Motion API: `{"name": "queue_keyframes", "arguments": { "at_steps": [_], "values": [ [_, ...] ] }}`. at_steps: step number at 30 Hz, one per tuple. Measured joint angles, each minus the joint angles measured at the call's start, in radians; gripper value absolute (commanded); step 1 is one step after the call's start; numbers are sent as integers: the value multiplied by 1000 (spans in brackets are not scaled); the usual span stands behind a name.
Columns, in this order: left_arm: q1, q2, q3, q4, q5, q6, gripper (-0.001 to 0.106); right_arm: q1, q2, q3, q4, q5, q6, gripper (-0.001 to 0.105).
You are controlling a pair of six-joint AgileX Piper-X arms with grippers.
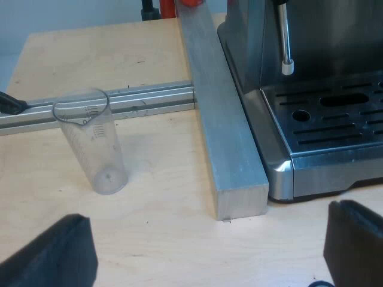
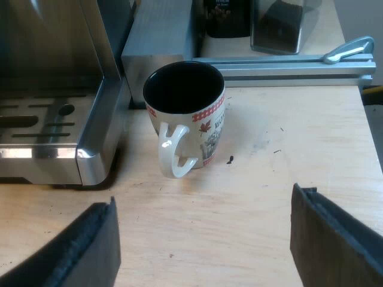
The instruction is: Grind coffee beans and then tamp
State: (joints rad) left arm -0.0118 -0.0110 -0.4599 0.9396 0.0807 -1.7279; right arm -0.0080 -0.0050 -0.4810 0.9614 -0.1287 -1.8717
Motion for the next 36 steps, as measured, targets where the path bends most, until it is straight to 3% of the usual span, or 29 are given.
{"name": "queue_keyframes", "arguments": {
  "at_steps": [12, 18, 20, 25, 28, 36],
  "values": [
    [0, 0, 0, 0, 0, 28, 79, 0, 0, 0, 0, 0, 0, 63],
    [0, 0, 0, 0, 0, 29, 64, 0, 0, 0, 0, 26, 0, 63],
    [0, 0, 0, 0, 26, 29, 62, 0, 0, -3, 3, 37, 0, 63],
    [0, 0, -28, 1, 81, 29, 75, 8, 3, -48, 24, 37, 2, 63],
    [0, 0, -64, 1, 119, 26, 75, 44, 29, -81, 24, 35, 2, 63],
    [-97, 6, -153, 1, 214, 8, 75, 219, 156, -157, 57, -89, 2, 63]
  ]
}}
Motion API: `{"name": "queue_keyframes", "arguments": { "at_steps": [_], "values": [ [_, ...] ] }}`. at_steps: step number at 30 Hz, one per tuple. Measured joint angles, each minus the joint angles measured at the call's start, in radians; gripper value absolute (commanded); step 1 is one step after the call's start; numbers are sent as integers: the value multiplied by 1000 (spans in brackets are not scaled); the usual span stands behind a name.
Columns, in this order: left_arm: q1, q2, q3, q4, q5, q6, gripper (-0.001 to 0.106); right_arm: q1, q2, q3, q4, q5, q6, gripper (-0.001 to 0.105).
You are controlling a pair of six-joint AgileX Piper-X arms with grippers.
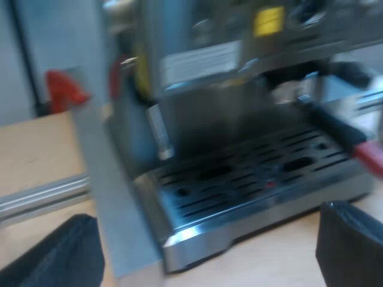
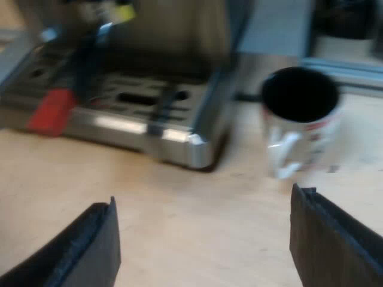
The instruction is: Grind coffee beans and then tamp
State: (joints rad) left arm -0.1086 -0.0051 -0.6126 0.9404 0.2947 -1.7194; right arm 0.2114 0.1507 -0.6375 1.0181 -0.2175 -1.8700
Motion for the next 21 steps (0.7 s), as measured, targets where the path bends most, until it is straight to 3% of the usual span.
{"name": "queue_keyframes", "arguments": {
  "at_steps": [7, 16, 17, 21],
  "values": [
    [-156, 151, -18, -3, 113, 0, 75, 157, 122, -16, -3, -131, 0, 63],
    [-339, 283, -3, -98, 256, 77, 75, 262, 203, -16, -54, -155, 0, 63],
    [-370, 308, 17, -136, 262, 80, 75, 357, 275, -16, -122, -130, 0, 63],
    [-422, 372, 74, -229, 264, 79, 72, 409, 316, -16, -159, -86, 0, 63]
  ]
}}
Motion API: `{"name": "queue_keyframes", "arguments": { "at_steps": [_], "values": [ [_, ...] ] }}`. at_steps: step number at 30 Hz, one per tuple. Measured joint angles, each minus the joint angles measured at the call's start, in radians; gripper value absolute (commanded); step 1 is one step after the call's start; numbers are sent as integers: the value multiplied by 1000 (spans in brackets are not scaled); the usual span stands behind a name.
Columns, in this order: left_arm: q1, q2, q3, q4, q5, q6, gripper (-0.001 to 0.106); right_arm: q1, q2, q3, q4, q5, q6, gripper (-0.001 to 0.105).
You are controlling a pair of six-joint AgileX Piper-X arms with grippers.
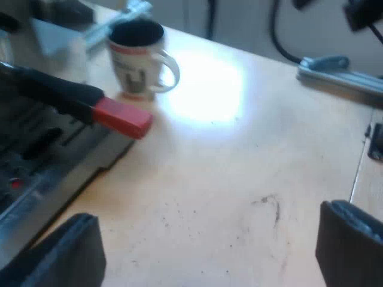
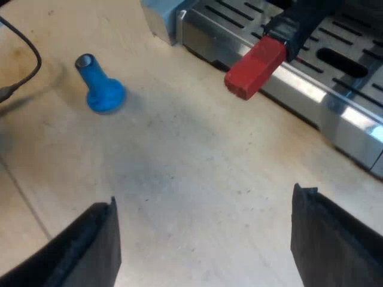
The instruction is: Grind coffee beans and then tamp
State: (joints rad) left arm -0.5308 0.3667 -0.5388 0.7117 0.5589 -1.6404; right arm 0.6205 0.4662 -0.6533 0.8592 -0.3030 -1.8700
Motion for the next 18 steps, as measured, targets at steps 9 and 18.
{"name": "queue_keyframes", "arguments": {
  "at_steps": [9, 18],
  "values": [
    [-63, 143, 76, -220, 11, 2, 72, 268, 117, 21, -216, 333, 54, 63],
    [-63, 191, 83, -303, 38, 2, 72, 569, 212, 128, -481, 764, 233, 58]
  ]
}}
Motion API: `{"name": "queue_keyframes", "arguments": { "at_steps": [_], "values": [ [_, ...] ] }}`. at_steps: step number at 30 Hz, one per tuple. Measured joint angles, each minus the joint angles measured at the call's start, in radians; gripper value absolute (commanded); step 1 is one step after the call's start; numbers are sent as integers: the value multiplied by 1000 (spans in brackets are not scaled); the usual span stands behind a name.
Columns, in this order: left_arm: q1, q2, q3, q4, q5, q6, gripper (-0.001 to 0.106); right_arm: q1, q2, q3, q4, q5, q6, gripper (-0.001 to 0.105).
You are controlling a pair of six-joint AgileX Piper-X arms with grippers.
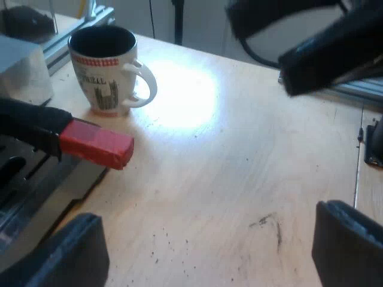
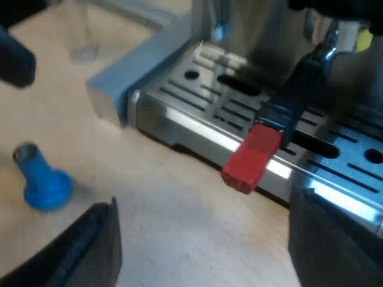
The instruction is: Grind coffee beans and then tamp
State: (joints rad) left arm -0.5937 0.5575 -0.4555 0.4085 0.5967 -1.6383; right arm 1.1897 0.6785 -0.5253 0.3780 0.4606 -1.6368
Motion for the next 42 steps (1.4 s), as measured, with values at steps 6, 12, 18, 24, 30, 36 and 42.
{"name": "queue_keyframes", "arguments": {
  "at_steps": [6, 12, 18, 24, 30, 36, 42],
  "values": [
    [0, 0, 0, 0, 0, 0, 72, 124, 93, 93, -181, 191, 164, 51],
    [0, 0, 27, -6, 0, 0, 72, 139, 227, 104, -288, 236, 237, 33],
    [0, 6, 91, 6, 0, 0, 72, 139, 303, 104, -348, 245, 246, 14],
    [0, 6, 91, 3, 0, 0, 72, 139, 448, 104, -447, 404, 330, 12],
    [0, 6, 91, 3, 0, 0, 72, 139, 525, 104, -504, 477, 339, 12],
    [0, 6, 91, 3, 0, 0, 72, 139, 596, 104, -570, 516, 342, 12],
    [0, 6, 91, 3, 9, 0, 72, 135, 643, 104, -618, 555, 342, 12]
  ]
}}
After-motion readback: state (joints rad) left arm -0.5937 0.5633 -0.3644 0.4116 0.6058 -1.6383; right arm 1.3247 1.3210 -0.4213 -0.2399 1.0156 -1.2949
